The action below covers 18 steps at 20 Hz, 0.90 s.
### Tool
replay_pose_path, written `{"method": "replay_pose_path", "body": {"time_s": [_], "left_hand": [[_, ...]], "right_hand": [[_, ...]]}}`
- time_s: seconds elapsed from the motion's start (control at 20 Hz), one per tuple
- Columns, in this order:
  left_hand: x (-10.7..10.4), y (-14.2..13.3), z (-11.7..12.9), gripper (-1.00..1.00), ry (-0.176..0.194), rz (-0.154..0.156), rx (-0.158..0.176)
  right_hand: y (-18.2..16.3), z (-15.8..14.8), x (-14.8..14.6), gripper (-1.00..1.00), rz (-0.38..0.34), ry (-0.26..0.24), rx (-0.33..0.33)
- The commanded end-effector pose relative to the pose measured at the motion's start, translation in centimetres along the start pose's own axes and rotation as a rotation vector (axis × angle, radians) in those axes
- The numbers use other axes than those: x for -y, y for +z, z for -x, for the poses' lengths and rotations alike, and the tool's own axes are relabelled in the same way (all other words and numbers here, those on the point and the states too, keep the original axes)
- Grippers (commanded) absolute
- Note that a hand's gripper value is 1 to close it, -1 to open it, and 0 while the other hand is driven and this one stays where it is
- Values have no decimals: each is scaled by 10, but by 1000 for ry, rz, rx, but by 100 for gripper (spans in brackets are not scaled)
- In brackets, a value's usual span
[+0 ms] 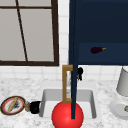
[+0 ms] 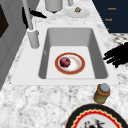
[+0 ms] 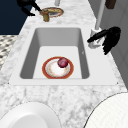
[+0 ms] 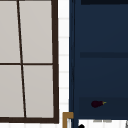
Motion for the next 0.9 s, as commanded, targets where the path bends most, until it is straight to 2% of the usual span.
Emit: {"method": "replay_pose_path", "body": {"time_s": [0.0,0.1,0.2,0.3,0.35,0.4,0.45,0.7,0.85], "left_hand": [[0,0,0,0,0,0,0],[0,0,0,0,0,0,0],[0,0,0,0,0,0,0],[0,0,0,0,0,0,0],[0,0,0,0,0,0,0],[0,0,0,0,0,0,0],[0,0,0,0,0,0,0],[0,0,0,0,0,0,0],[0,0,0,0,0,0,0]], "right_hand": [[-16,14,7,-100,6,97,6],[-14,0,0,-100,-6,41,18],[-9,-17,-7,-100,-6,5,29],[-12,-25,-2,-100,0,-12,18],[-12,-26,0,100,3,-9,7],[-11,-27,3,100,11,33,-5],[-8,-25,1,100,60,38,-16],[9,-30,-12,100,293,178,-56],[12,-33,-14,100,398,256,-77]]}}
